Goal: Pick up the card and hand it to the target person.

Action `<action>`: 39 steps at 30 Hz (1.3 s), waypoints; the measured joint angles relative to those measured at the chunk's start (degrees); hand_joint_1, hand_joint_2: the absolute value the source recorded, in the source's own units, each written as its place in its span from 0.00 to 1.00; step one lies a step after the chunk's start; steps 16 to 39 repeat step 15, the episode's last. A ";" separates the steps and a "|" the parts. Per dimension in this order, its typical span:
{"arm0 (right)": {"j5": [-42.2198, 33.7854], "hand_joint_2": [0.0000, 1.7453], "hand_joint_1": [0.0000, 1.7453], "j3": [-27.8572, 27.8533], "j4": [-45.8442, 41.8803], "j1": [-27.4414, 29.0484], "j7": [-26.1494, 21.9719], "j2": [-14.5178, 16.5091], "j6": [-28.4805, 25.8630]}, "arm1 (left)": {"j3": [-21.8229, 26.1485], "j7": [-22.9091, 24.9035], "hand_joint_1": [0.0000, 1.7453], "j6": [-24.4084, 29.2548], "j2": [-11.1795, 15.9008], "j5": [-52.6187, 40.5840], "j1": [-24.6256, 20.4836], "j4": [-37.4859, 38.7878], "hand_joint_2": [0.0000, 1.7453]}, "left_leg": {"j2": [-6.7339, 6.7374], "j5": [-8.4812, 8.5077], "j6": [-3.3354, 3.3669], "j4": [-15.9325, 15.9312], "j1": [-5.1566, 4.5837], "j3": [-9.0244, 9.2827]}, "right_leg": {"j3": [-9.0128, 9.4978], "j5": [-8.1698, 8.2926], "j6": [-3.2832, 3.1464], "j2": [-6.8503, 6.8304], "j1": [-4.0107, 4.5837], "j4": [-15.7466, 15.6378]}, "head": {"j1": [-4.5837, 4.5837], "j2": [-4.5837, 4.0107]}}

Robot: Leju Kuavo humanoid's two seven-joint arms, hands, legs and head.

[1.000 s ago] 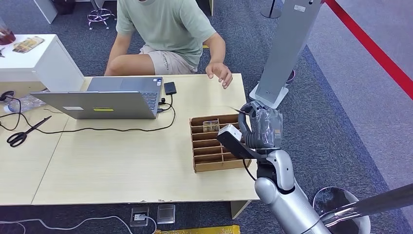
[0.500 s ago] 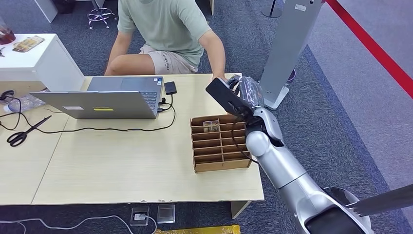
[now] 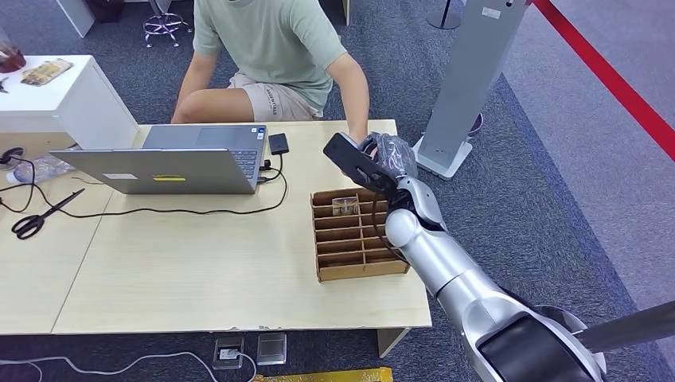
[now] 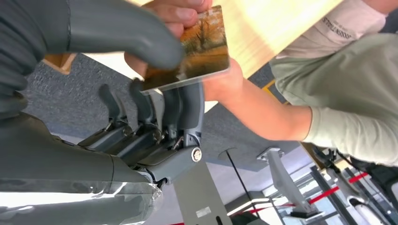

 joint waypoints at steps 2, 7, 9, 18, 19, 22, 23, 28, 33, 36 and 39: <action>-0.05 1.00 0.00 0.25 1.05 -0.07 -0.53 0.38 -0.20 | -0.21 -0.59 0.00 -0.39 0.00 -0.04 0.00 0.00 0.00 | 0.00 0.00 0.00 0.00 0.00 0.00 | -0.01 0.00 0.00 0.00 0.00 0.00 | -0.02 -0.01; -1.59 1.00 0.00 0.34 2.05 -0.24 -3.26 0.81 -4.10 | -0.56 -1.64 0.00 0.14 0.00 1.03 0.02 0.00 0.00 | 0.00 0.00 0.00 0.00 0.00 0.01 | -0.02 0.00 0.00 0.01 0.00 0.00 | -0.02 0.00; -2.04 1.00 0.00 0.22 1.38 -0.21 -4.03 0.68 -5.71 | -0.56 -1.58 0.00 0.11 0.02 1.50 0.04 0.00 0.00 | 0.01 0.00 0.00 0.01 0.00 0.02 | -0.02 0.00 0.00 0.02 0.00 0.00 | 0.00 -0.01; -3.88 1.00 0.00 -1.01 -5.54 1.55 -4.06 -0.95 -6.51 | -0.56 -1.21 0.00 0.16 0.09 1.91 0.18 0.00 0.00 | 0.02 0.00 0.00 0.01 0.00 0.04 | -0.02 0.00 0.00 0.02 0.00 -0.02 | 0.05 -0.01; -3.88 1.00 0.00 -1.01 -5.54 1.55 -4.06 -0.95 -6.51 | -0.56 -1.21 0.00 0.16 0.09 1.91 0.18 0.00 0.00 | 0.02 0.00 0.00 0.01 0.00 0.04 | -0.02 0.00 0.00 0.02 0.00 -0.02 | 0.05 -0.01; -3.88 1.00 0.00 -1.01 -5.54 1.55 -4.06 -0.95 -6.51 | -0.56 -1.21 0.00 0.16 0.09 1.91 0.18 0.00 0.00 | 0.02 0.00 0.00 0.01 0.00 0.04 | -0.02 0.00 0.00 0.02 0.00 -0.02 | 0.05 -0.01; -3.88 1.00 0.00 -1.01 -5.54 1.55 -4.06 -0.95 -6.51 | -0.56 -1.21 0.00 0.16 0.09 1.91 0.18 0.00 0.00 | 0.02 0.00 0.00 0.01 0.00 0.04 | -0.02 0.00 0.00 0.02 0.00 -0.02 | 0.05 -0.01; -3.88 1.00 0.00 -1.01 -5.54 1.55 -4.06 -0.95 -6.51 | -0.56 -1.21 0.00 0.16 0.09 1.91 0.18 0.00 0.00 | 0.02 0.00 0.00 0.01 0.00 0.04 | -0.02 0.00 0.00 0.02 0.00 -0.02 | 0.05 -0.01; -3.88 1.00 0.00 -1.01 -5.54 1.55 -4.06 -0.95 -6.51 | -0.56 -1.21 0.00 0.16 0.09 1.91 0.18 0.00 0.00 | 0.02 0.00 0.00 0.01 0.00 0.04 | -0.02 0.00 0.00 0.02 0.00 -0.02 | 0.05 -0.01; -3.88 1.00 0.00 -1.01 -5.54 1.55 -4.06 -0.95 -6.51 | -0.56 -1.21 0.00 0.16 0.09 1.91 0.18 0.00 0.00 | 0.02 0.00 0.00 0.01 0.00 0.04 | -0.02 0.00 0.00 0.02 0.00 -0.02 | 0.05 -0.01; -3.88 1.00 0.00 -1.01 -5.54 1.55 -4.06 -0.95 -6.51 | -0.56 -1.21 0.00 0.16 0.09 1.91 0.18 0.00 0.00 | 0.02 0.00 0.00 0.01 0.00 0.04 | -0.02 0.00 0.00 0.02 0.00 -0.02 | 0.05 -0.01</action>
